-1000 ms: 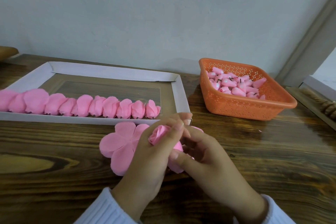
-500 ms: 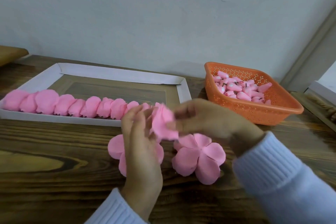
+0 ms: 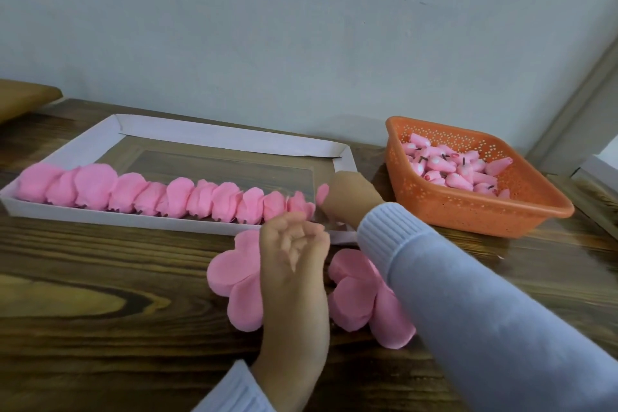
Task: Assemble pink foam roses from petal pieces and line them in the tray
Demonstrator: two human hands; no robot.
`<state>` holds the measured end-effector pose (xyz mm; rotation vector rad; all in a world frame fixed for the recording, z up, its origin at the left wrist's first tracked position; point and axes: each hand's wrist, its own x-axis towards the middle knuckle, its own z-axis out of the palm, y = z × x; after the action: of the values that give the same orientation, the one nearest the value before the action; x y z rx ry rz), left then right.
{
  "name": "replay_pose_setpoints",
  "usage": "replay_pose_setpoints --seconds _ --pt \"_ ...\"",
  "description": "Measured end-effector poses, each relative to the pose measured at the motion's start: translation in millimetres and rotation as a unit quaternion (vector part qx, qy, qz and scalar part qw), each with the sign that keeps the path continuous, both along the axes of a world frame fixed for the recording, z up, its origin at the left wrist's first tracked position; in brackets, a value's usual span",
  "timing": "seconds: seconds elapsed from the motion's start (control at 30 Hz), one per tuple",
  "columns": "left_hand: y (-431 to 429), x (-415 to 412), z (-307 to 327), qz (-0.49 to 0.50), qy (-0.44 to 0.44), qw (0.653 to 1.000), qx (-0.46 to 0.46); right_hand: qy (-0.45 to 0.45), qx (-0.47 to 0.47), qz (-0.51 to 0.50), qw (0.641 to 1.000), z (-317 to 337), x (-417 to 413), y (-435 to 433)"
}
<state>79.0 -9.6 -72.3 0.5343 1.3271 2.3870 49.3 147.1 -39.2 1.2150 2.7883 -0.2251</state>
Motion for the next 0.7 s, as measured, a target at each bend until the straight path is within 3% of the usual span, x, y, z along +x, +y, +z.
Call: replay_pose_setpoints --seconds 0.1,0.27,0.6,0.67,0.7 --pt "-0.1 -0.2 -0.5 -0.012 0.01 1.0 -0.008 -0.023 -0.057 -0.002 0.998 1.2 -4.2 1.7" --pt "0.9 -2.0 -1.3 -0.024 -0.012 1.0 -0.011 0.026 -0.159 -0.038 0.986 4.3 -1.2 1.6" --pt "1.9 -3.7 -4.9 -0.038 -0.04 0.998 -0.026 0.034 -0.09 0.006 0.995 8.7 13.0 1.8" --pt "1.3 -4.5 -2.6 -0.053 -0.04 0.997 -0.025 0.161 -0.122 0.003 0.979 39.2 41.2 6.1" --pt "1.6 -4.1 -1.6 -0.06 -0.029 0.997 -0.03 0.254 -0.163 0.001 0.953 60.0 57.3 6.5"
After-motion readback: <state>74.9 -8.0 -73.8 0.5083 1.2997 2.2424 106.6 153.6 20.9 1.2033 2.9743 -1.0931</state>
